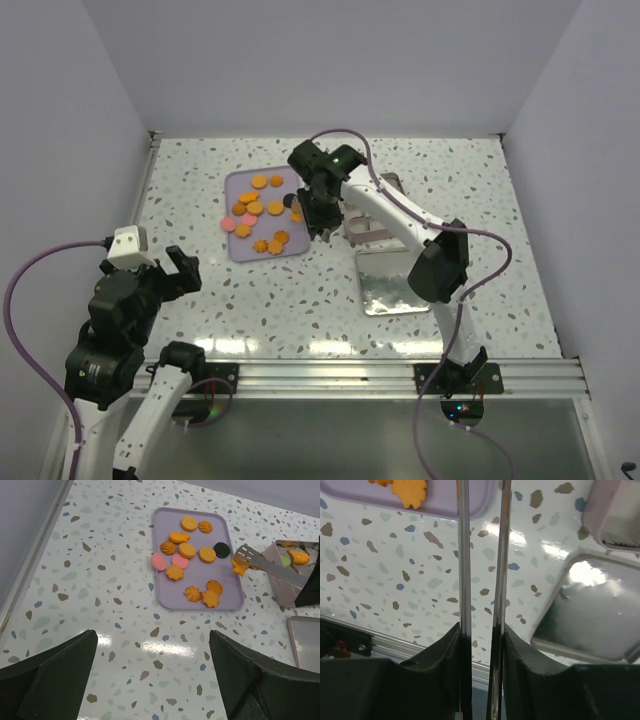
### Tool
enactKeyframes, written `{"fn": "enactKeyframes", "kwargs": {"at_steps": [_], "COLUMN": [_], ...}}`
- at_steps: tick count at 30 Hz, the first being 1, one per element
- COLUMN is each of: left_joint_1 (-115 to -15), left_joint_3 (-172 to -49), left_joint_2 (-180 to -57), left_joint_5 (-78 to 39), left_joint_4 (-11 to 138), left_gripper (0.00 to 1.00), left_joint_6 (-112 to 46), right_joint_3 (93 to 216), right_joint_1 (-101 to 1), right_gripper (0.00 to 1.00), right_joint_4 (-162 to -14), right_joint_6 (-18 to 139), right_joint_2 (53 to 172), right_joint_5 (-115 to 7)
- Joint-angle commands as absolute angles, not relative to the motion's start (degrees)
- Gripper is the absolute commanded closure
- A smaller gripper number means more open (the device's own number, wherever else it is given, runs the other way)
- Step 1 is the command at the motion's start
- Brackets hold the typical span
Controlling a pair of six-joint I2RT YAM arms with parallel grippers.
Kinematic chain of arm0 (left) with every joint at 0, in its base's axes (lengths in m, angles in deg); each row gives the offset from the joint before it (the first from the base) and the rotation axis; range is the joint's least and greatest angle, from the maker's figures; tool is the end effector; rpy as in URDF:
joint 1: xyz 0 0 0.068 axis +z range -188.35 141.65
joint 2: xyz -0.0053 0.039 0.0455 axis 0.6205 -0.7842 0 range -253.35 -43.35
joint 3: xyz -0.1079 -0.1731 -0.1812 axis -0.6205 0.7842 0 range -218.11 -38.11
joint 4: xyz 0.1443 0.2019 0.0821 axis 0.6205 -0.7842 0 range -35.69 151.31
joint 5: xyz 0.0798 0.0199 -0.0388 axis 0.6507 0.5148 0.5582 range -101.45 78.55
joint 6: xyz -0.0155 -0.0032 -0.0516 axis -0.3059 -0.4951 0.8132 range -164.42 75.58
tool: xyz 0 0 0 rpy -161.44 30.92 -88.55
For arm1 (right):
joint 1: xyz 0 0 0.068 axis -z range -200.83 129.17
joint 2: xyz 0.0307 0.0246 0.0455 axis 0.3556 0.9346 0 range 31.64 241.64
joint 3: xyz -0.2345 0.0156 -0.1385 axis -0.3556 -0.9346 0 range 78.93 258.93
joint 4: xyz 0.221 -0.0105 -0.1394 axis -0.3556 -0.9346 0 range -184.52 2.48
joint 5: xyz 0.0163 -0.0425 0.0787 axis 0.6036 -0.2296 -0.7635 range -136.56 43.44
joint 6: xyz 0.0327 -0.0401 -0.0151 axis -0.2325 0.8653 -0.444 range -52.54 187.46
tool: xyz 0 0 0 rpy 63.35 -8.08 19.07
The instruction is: Pack the cookies
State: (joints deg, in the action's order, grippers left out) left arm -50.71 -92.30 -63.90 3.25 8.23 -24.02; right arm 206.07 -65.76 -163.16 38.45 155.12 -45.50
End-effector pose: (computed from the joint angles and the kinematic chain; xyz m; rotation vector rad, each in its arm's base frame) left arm 0.0467 -0.0010 0.3557 -0.3051 1.8766 -0.1435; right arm 0.3121 0.3104 0.3050 -0.3928 2.8416 0.2525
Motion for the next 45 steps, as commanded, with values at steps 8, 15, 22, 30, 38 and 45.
{"fn": "enactKeyframes", "kwargs": {"at_steps": [8,15,22,30,38,45], "left_joint_1": [-51.9,-53.6,-53.6,-53.5,-53.6,-53.6], "left_joint_3": [-91.0,-90.8,-90.8,-90.8,-90.8,-90.8], "left_joint_2": [-60.0,-59.9,-57.7,-57.3,-57.6,-58.7], "left_joint_5": [0.5,-0.6,-0.3,-0.2,0.3,-0.3], "left_joint_4": [11.8,12.2,12.0,11.9,11.7,12.0], "left_gripper": [0.00,0.00,0.00,0.00,0.00,0.00], "left_joint_6": [-26.0,-26.5,-26.2,-26.2,-25.9,-26.2], "right_joint_3": [197.8,196.7,192.4,193.2,194.9,196.3], "right_joint_1": [-51.9,-44.0,-40.2,-39.6,-39.0,-38.6], "right_gripper": [0.82,0.82,0.83,0.83,0.81,0.68], "right_joint_4": [-163.9,-165.7,-162.1,-160.1,-159.1,-159.1], "right_joint_6": [42.1,45.8,47.1,47.2,48.1,48.0], "right_joint_2": [138.5,137.3,137.9,142.2,146.1,147.9], "right_joint_5": [-40.2,-37.2,-39.1,-39.9,-40.7,-41.3]}}
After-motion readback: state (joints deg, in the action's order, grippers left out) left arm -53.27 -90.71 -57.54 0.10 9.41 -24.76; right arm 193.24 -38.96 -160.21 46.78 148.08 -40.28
